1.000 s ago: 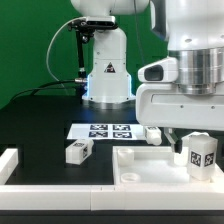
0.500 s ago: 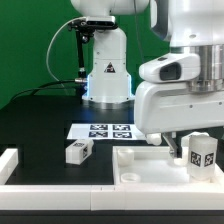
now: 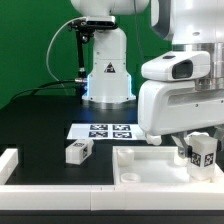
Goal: Assemble one leg
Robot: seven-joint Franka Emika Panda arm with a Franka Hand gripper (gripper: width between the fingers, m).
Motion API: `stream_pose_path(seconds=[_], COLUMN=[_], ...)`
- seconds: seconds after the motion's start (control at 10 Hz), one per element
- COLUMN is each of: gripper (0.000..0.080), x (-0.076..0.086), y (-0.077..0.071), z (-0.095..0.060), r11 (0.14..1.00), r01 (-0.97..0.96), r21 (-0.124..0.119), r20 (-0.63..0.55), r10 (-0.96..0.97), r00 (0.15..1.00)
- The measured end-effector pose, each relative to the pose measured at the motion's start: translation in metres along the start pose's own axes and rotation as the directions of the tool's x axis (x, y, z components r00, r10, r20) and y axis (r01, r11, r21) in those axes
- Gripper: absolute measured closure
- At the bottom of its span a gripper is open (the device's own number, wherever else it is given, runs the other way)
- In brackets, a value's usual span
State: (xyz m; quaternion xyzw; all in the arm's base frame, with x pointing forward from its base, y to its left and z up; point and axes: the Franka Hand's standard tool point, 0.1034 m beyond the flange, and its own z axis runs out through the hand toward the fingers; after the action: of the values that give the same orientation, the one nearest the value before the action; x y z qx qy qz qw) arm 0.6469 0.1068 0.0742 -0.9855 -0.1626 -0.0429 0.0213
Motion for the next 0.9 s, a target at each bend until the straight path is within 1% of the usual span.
stream_pose_path(seconds=[0.1,0.3,0.4,0.5,0.6,0.7,0.8,0.9], gripper=[0.0513,0.0513,0.0513,0.0513,0.0513,0.0513,0.0512,0.0512], x=[-0.0001,0.0004,0.0013,0.0004,-0.0005,-0.0019,-0.0028,-0.0033], y=[-0.0005,-0.0004,-0.0015,-0.0021,-0.0027,-0.0032,-0.0028,-0.0047], z=[0.0004,0.0018,0.0021,0.0022,0.0024,0.0030,0.0034,0.0037], r11=[0.995,0.967,0.919,0.845,0.746,0.600,0.455,0.278], r01=[-0.097,-0.254,-0.394,-0.534,-0.666,-0.800,-0.891,-0.961], r21=[0.001,0.001,0.003,0.000,-0.006,-0.005,0.006,0.016], r20=[0.000,-0.012,-0.038,-0.033,-0.028,-0.027,-0.020,-0.005], r10=[0.097,0.254,0.394,0.534,0.666,0.800,0.890,0.961], r00=[0.995,0.967,0.918,0.845,0.746,0.599,0.455,0.278])
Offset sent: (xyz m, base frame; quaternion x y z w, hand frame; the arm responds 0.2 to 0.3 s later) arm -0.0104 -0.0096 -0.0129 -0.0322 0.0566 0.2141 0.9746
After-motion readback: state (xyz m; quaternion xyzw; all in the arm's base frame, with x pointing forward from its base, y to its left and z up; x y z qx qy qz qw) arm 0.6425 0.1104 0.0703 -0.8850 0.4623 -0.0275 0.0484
